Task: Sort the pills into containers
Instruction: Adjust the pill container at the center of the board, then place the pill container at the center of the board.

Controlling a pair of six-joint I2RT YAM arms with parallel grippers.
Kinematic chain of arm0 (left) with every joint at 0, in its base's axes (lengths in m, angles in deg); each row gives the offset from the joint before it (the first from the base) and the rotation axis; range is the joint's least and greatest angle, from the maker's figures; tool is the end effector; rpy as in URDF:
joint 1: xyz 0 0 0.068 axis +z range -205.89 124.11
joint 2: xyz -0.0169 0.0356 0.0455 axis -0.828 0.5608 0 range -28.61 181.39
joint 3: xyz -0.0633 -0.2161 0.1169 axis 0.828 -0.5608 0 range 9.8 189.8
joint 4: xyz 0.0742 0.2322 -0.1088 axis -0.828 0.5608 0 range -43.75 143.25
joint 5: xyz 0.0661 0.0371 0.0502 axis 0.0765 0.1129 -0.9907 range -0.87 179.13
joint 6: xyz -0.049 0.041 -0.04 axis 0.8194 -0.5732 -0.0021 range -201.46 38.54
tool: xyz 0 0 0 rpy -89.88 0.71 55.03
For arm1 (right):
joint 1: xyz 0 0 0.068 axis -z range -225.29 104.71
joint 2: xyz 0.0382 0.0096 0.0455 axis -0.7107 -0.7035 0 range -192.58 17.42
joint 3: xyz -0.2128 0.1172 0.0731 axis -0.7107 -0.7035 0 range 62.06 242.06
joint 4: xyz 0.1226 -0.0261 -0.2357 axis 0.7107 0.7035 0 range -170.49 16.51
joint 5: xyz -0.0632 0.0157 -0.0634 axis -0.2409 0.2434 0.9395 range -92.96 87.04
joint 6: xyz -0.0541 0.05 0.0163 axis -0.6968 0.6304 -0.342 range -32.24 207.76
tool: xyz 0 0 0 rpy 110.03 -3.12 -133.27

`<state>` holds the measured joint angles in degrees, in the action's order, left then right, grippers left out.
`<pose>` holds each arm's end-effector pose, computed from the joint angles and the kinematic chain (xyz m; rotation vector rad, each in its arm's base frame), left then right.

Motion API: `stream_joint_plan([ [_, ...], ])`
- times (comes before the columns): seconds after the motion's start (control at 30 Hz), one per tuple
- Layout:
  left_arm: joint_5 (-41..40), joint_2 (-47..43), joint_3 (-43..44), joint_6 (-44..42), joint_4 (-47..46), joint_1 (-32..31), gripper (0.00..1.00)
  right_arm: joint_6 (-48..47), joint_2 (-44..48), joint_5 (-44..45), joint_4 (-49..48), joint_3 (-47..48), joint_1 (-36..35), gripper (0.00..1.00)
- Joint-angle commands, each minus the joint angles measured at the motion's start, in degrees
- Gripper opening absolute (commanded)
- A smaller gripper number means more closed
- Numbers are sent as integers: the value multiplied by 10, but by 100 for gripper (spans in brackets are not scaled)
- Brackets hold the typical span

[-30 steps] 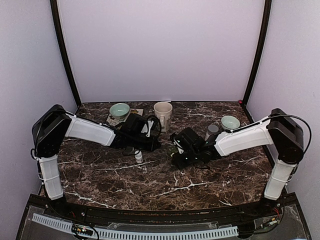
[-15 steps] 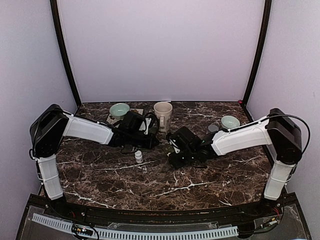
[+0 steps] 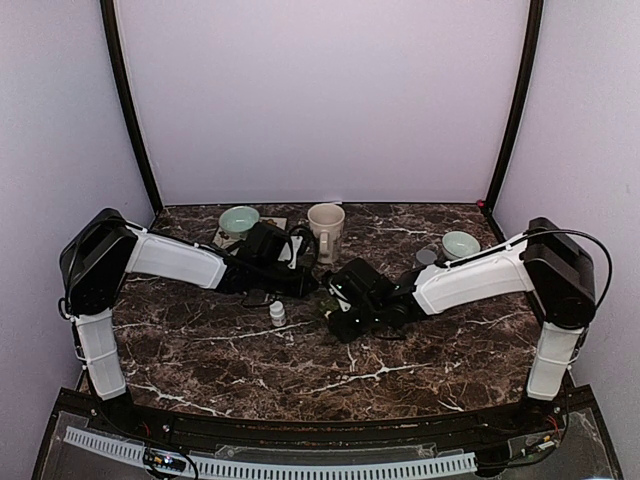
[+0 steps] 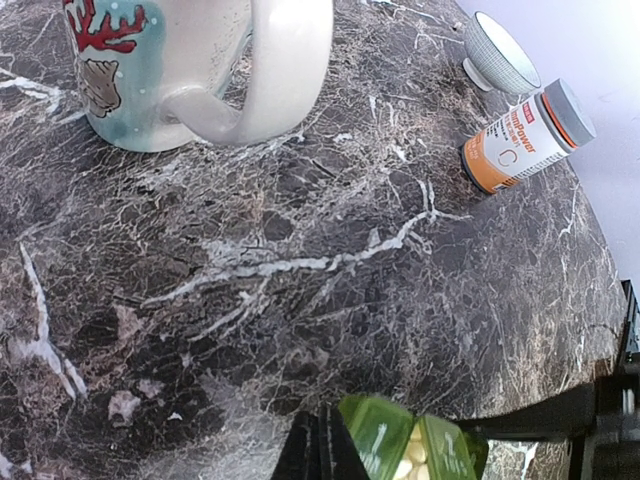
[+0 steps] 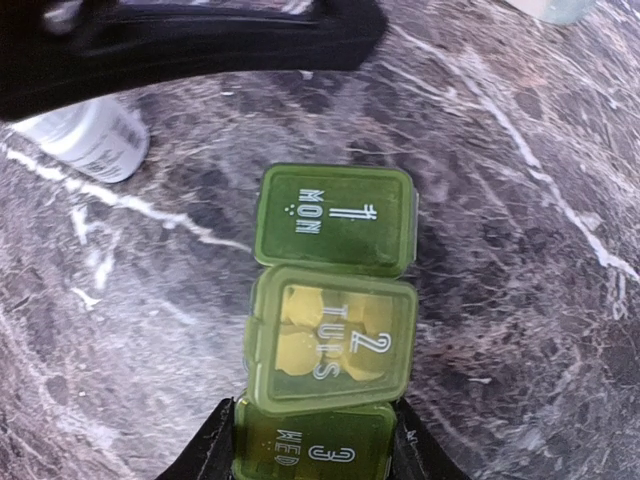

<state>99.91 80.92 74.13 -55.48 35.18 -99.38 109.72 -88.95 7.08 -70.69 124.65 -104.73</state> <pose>0.3066 -0.3072 0.1314 0.4627 2.2495 -0.8709 0.2092 0.3325 0.1076 -0.7418 2.4138 0.3733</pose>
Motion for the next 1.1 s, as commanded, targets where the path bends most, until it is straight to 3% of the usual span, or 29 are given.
stream_joint_plan([
  [0.0, 3, -20, -4, 1, -6, 3, 0, 10, 3, -18, -19, -4, 8, 31],
  [0.27, 4, -20, -6, -1, -5, 3, 0, 21, -16, -11, -18, 5, 9, 42],
  [0.47, 7, -19, -7, 0, -7, 3, 0, 30, -29, -33, -22, 4, 21, 58],
  [0.67, 10, -18, -7, 0, -9, 3, 0, 33, -15, -41, -27, -5, 24, 67],
  [1.07, 11, -17, 4, -1, -5, 3, 0, 46, 52, -48, -17, -19, 23, 71],
])
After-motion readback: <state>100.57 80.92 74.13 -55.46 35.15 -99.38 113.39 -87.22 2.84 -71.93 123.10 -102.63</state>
